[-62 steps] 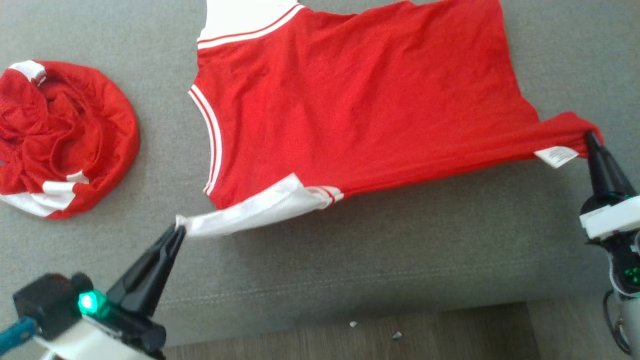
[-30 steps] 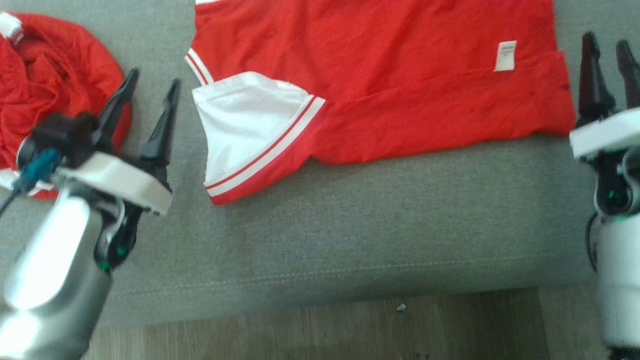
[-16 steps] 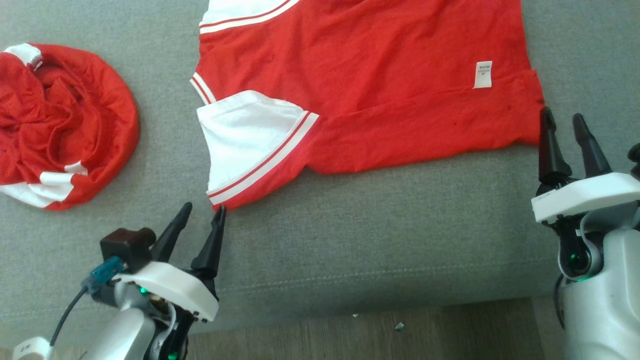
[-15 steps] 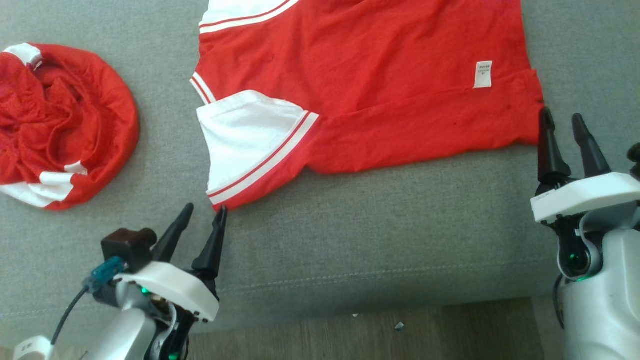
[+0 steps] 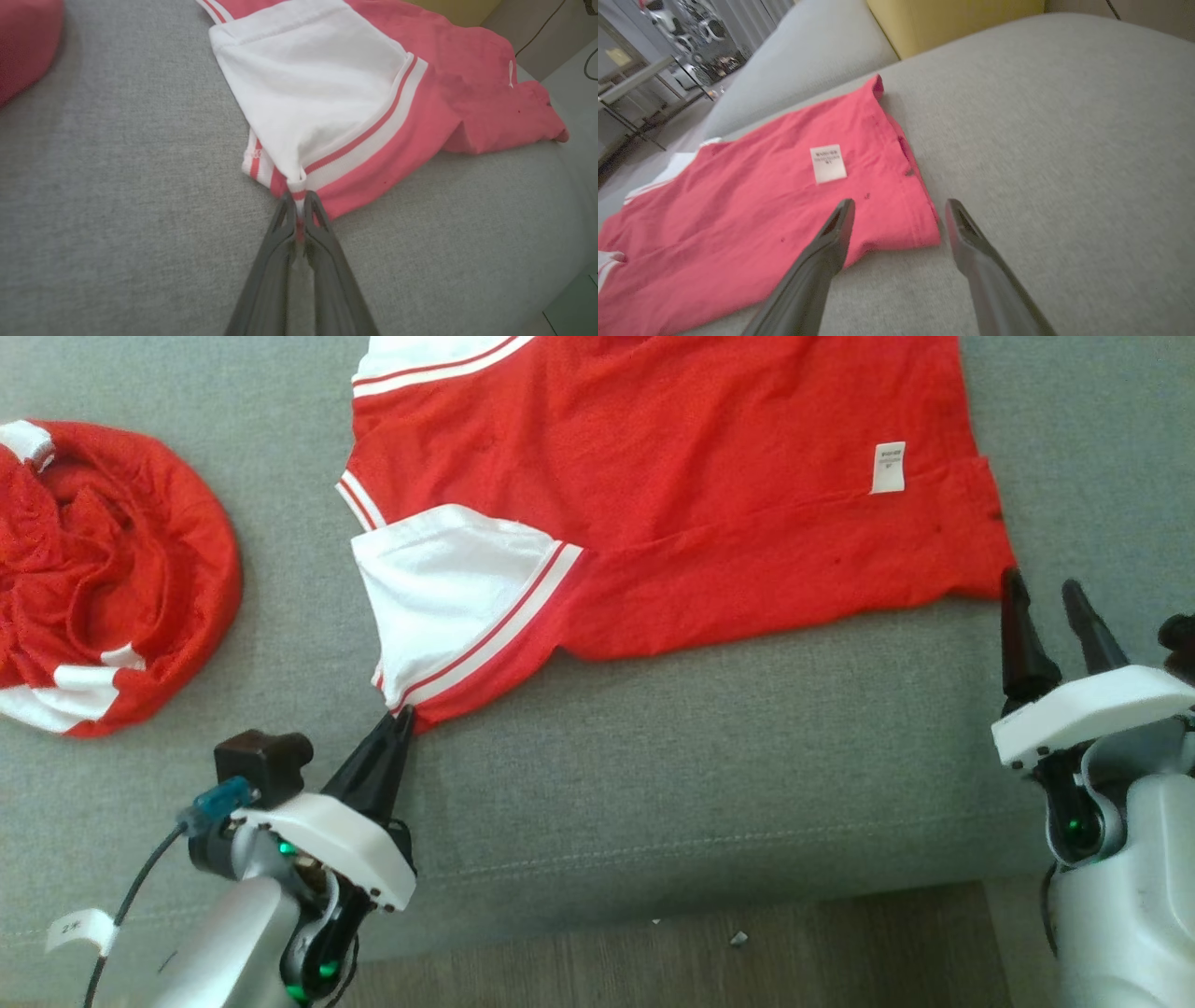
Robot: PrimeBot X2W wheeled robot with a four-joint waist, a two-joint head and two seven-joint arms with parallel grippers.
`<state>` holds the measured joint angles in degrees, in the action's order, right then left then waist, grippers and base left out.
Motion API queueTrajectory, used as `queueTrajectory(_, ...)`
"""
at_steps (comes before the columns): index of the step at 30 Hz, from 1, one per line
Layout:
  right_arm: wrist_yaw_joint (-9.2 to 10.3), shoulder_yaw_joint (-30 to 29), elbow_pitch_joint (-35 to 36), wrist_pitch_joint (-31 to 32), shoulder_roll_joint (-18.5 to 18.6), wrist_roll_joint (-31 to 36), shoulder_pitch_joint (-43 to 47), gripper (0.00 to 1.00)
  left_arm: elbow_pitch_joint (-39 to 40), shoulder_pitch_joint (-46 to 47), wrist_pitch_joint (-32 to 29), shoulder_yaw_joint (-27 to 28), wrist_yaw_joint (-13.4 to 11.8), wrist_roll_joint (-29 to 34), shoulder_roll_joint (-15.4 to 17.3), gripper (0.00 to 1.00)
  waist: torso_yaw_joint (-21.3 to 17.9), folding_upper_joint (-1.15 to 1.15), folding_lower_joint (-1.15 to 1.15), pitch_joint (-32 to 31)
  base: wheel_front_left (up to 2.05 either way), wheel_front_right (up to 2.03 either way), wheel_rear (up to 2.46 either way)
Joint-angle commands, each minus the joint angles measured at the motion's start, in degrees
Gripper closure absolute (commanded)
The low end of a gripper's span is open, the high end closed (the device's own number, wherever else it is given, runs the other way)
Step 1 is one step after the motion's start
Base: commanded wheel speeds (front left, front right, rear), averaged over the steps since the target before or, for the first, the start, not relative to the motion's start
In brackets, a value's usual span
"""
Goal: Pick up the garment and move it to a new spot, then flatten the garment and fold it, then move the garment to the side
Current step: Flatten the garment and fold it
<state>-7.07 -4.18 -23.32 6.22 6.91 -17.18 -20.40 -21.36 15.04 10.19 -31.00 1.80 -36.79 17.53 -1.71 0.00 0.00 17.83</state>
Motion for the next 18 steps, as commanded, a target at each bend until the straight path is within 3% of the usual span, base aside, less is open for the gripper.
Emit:
queueTrajectory(1,-0.42,0.6,1.0,1.1,0.4,1.0,-1.3,0.00,0.9,1.5,0.6,1.8,0.5,0.1,1.5,1.00,-0.2,0.00,0.00,-0.2,0.00,0.00,0.00)
queueTrajectory(9,-0.42,-2.7,-5.8,7.0,0.5,9.9,-6.6,0.00,1.4,0.2,0.9,2.4,0.4,-0.2,3.6,1.00,-0.1,0.00,0.00,-0.7,0.00,0.00,0.00)
queueTrajectory(17,-0.42,-4.6,-15.4,10.5,-0.6,13.2,-13.4,0.00,1.8,2.0,0.4,2.1,0.6,0.2,4.4,1.00,0.7,0.00,0.00,0.3,0.00,0.00,0.00)
queueTrajectory(18,-0.42,-4.6,-16.6,10.4,-0.5,13.4,-14.0,0.07,1.8,2.2,0.3,2.0,0.6,0.2,4.4,1.00,0.7,0.00,0.00,0.4,0.00,0.00,0.00)
